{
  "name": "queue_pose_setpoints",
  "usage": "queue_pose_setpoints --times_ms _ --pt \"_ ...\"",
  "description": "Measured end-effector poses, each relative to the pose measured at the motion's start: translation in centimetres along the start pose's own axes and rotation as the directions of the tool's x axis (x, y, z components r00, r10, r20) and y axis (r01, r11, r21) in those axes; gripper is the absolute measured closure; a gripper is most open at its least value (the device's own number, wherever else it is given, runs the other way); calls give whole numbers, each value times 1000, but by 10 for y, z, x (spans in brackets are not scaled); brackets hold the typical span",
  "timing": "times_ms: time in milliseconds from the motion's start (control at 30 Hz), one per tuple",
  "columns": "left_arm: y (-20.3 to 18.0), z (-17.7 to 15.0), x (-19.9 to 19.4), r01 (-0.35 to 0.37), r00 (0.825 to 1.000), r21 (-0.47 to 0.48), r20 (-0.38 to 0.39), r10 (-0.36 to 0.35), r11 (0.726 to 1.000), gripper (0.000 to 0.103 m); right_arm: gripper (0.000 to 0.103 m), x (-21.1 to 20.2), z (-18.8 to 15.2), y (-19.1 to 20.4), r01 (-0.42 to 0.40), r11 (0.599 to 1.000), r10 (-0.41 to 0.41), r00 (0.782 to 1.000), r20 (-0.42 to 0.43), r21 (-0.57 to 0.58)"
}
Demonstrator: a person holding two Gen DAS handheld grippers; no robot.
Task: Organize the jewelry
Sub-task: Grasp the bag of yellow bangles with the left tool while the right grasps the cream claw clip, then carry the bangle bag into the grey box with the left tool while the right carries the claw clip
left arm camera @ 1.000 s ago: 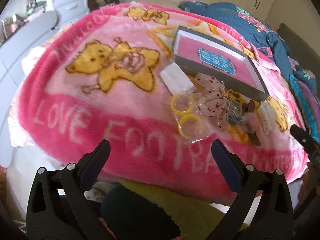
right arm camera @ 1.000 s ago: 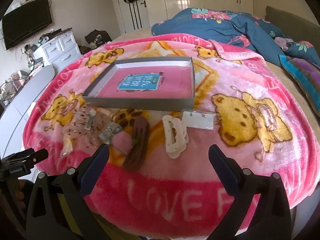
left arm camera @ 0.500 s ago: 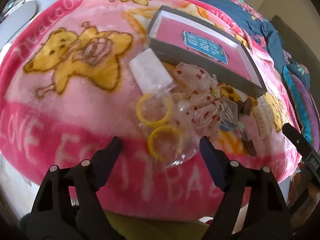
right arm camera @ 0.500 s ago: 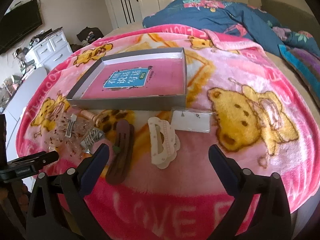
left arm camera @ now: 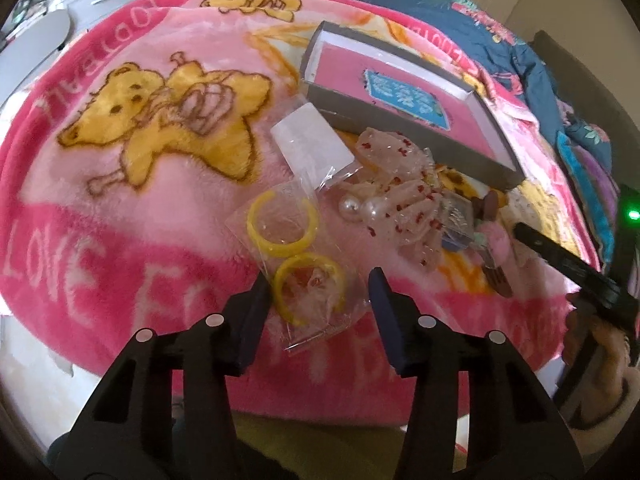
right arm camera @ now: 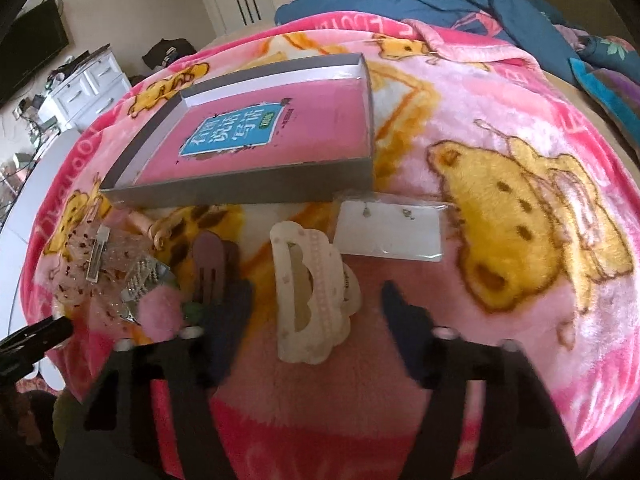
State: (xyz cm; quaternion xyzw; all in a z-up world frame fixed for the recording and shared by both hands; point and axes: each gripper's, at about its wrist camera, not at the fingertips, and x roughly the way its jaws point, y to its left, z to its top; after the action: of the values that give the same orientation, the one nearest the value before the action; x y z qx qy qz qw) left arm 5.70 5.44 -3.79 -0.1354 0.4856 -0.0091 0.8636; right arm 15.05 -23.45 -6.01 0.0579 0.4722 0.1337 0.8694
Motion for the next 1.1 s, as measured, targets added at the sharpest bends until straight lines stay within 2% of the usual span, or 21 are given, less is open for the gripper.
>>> queue_pose_setpoints --times_ms 67,200,433,700,1100 --pt "1 -1 -9 12 1000 -1 13 -12 1000 62 68 1 -3 -2 -1 1000 1 1000 10 -3" --pt "0 3 -27 12 998 10 57 -13 1000 62 68 -7 -5 -6 -17 1000 17 999 45 -4" --pt "3 30 -45 13 993 9 115 -14 1000 62 68 -27 -8 -21 -30 999 28 996 83 32" --pt "0 69 -44 28 988 7 152 -29 1000 62 68 -51 -3 -27 -47 998 40 991 131 48" --pt "-36 124 -37 85 974 50 204 -93 995 62 68 -70 30 -15 -65 998 61 980 190 16"
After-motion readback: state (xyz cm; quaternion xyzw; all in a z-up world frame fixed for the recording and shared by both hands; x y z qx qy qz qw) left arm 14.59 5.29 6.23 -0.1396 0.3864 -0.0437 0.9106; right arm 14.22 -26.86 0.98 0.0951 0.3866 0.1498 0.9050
